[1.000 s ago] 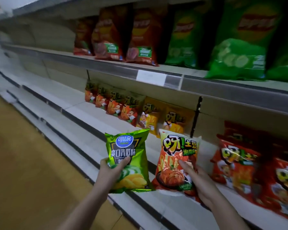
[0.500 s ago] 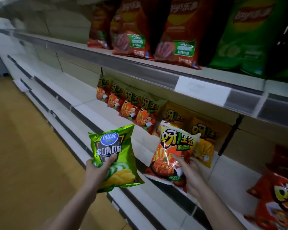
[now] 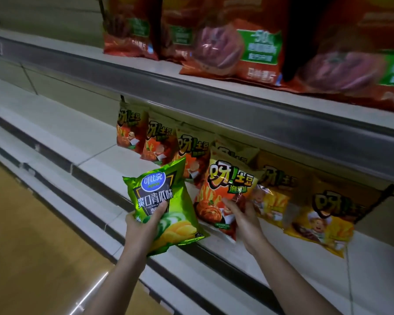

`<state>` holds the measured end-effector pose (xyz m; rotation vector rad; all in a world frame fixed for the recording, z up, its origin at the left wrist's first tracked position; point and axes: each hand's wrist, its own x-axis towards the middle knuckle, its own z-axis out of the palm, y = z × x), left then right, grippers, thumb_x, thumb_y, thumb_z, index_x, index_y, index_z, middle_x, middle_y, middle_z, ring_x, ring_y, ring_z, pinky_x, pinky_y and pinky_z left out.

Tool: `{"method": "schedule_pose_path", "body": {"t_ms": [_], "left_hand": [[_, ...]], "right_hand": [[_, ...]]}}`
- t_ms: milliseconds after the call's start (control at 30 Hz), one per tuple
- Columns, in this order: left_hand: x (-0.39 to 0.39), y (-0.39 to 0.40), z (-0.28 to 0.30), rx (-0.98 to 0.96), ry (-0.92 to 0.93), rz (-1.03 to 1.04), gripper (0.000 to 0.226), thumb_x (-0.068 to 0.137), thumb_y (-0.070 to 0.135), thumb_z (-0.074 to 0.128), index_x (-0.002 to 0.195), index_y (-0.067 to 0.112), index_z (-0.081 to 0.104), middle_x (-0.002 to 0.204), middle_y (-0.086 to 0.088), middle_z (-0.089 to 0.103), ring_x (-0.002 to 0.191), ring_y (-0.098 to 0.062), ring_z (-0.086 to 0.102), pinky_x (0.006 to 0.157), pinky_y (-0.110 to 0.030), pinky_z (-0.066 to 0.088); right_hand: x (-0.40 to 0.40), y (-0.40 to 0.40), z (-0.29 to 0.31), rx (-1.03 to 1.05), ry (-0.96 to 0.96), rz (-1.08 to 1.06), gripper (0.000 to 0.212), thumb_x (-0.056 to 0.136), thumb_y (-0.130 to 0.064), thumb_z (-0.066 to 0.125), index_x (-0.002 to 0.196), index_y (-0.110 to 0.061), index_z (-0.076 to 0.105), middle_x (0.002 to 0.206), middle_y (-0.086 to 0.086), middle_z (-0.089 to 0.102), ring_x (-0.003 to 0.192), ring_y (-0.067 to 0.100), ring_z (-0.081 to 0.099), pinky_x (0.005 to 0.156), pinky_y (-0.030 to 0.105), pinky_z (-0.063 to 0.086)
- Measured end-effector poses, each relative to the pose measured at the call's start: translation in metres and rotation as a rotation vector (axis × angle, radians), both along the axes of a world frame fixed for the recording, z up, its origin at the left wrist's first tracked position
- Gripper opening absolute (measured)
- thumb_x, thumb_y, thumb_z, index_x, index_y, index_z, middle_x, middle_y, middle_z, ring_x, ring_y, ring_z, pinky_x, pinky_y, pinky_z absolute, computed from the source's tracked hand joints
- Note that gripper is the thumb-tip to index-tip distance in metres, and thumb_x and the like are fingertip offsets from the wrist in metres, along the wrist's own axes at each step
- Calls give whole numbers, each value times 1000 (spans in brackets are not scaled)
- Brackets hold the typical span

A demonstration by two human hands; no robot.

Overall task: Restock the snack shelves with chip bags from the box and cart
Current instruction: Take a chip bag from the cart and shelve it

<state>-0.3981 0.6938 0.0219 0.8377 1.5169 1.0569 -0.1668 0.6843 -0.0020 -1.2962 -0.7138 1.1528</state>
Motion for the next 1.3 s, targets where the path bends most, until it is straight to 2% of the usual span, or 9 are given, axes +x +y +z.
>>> {"method": "schedule_pose_path", "body": {"t_ms": [267,367,500,633,733,967,1067,1233,1300], "left_hand": [[-25,60,-18,-49,-53,-117,114,32,78,79,126,19,53,106,-5,71,89,-24,71,82,-46,58],[-22,67,-16,-35,-93,-146,94,52,62,85,125,17,47,108,-5,68,92,-22,69,85,-45,56],[-14,67,-13,-6,-95,-205,71,72,44,79,125,14,44,108,-4,65,92,-18,66,78,-35,55],[1,63,-1,57,-90,-291,68,72,41,80,123,17,41,102,4,63,90,-10,64,74,-31,54],[22,58,14,121,-71,-425,67,71,39,81,120,19,41,98,8,63,87,-5,63,74,-29,54],[139,3,42,205,-58,-810,70,65,43,84,117,27,40,105,12,63,94,-10,59,89,-28,44],[201,-52,52,243,-71,-1039,45,73,36,81,97,34,43,98,17,62,87,2,59,80,-21,43],[283,-163,68,177,-170,-1467,49,79,33,76,119,27,49,101,13,66,84,3,64,58,-7,48],[311,-217,76,167,-214,-1623,59,73,36,81,122,27,48,103,10,68,86,-3,68,65,-14,54]], "right_hand": [[-34,24,-28,-58,-2,12,87,61,-56,84,135,-23,52,126,-1,67,114,17,64,106,48,45],[-34,30,-30,-51,-6,7,100,50,-62,87,135,-21,52,123,-2,68,114,19,65,105,48,46],[-39,38,-23,-148,-93,18,72,76,-47,74,137,-20,48,126,-2,65,115,17,63,100,36,47],[-42,30,-18,-256,-285,-135,79,68,-68,73,128,-22,54,124,0,65,113,17,61,102,38,47],[-38,4,1,-209,-394,-324,35,91,-48,60,113,-21,61,115,1,65,112,21,58,91,33,43],[22,-107,53,-164,-291,-208,51,85,-68,54,121,-32,59,112,-12,71,102,4,68,92,27,52],[57,-177,74,-154,-352,-337,51,81,-53,69,123,-28,56,112,-11,71,100,3,68,85,21,54],[105,-325,95,-218,-326,-623,34,88,-30,68,121,-22,61,97,-13,76,90,3,71,72,13,52],[120,-394,104,-234,-328,-724,31,89,-32,68,118,-23,62,87,-20,74,82,-3,70,65,8,49]]}}
